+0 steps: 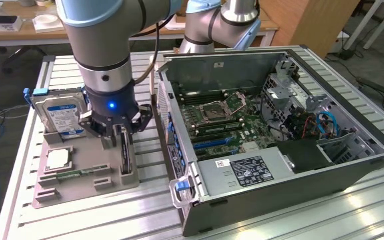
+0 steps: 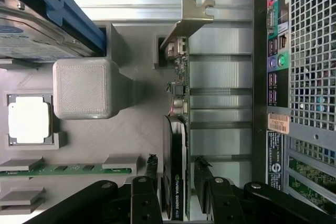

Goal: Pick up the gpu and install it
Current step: 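Pick up the gpu and move the gpu toward the slot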

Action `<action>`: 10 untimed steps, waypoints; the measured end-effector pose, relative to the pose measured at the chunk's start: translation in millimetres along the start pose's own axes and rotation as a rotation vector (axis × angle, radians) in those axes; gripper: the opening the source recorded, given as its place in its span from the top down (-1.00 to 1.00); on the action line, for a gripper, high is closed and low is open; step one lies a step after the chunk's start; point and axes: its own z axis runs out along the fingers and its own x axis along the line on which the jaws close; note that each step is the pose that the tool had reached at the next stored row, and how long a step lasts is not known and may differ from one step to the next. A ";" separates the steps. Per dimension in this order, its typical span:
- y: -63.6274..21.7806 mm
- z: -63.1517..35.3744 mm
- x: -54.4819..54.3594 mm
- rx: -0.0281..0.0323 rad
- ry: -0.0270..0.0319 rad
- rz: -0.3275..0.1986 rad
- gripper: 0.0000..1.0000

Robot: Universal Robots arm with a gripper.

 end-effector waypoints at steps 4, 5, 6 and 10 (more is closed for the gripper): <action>-0.1 2.9 -0.2 0.0000 0.0000 0.001 0.17; -0.2 3.4 -0.9 0.0002 0.0001 0.000 0.17; -0.2 4.0 -1.6 0.0001 0.0001 0.000 0.17; -0.2 5.3 -2.6 0.0002 0.0002 0.001 0.17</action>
